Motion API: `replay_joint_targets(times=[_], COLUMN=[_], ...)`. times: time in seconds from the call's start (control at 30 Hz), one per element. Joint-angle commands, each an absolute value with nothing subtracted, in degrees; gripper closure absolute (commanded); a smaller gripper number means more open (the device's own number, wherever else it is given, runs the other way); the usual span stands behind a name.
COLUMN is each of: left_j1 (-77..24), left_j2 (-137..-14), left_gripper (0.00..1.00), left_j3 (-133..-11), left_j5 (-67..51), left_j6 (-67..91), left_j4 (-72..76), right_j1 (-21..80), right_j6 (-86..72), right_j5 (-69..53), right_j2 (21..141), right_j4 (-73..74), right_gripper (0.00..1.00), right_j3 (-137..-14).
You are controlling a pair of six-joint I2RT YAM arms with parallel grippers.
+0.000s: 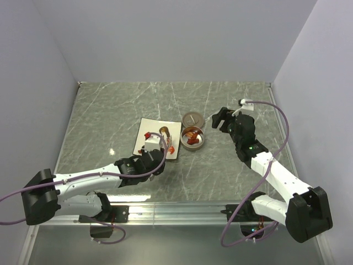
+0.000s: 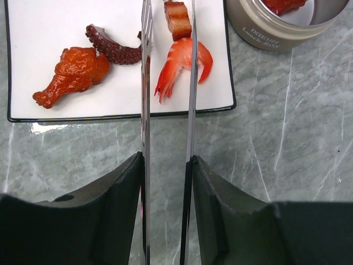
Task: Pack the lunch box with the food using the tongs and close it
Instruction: Pick up the food using the clamp, then place the food into the lunch box
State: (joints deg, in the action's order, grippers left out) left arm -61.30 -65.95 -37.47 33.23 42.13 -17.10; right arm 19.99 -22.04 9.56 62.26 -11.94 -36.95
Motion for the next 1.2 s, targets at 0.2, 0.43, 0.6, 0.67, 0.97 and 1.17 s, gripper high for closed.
replay_joint_targets(times=[0.2, 0.43, 0.6, 0.67, 0.97, 1.17], left_j1=[-62.05, -62.32, -62.4, -62.4, -62.4, -62.75], left_j2=[-67.94, -66.36, -64.69, -64.16, -64.95, -71.27], left_gripper=[0.63, 0.75, 0.76, 0.76, 0.76, 0.76], left_j3=[-39.81, -40.34, -42.09, -42.71, -46.58, -50.53], left_j5=[32.87, 34.89, 36.82, 37.18, 36.48, 33.23], left_j6=[41.66, 41.84, 40.52, 39.82, 35.25, 31.56], left_j4=[-15.56, -16.52, -17.75, -17.93, -13.99, -9.24], right_j1=[19.6, 19.6, 19.6, 19.6, 19.6, 19.51], right_j6=[-22.24, -22.24, -22.24, -22.24, -22.24, -22.15], right_j5=[9.93, 10.11, 10.11, 10.02, 10.28, 10.02], right_j2=[61.0, 61.0, 61.0, 61.08, 61.08, 61.17], right_j4=[-12.74, -12.74, -12.74, -12.66, -12.48, -12.39], right_gripper=[0.18, 0.18, 0.18, 0.18, 0.18, 0.18], right_j3=[-36.74, -36.74, -36.74, -36.91, -37.09, -37.18])
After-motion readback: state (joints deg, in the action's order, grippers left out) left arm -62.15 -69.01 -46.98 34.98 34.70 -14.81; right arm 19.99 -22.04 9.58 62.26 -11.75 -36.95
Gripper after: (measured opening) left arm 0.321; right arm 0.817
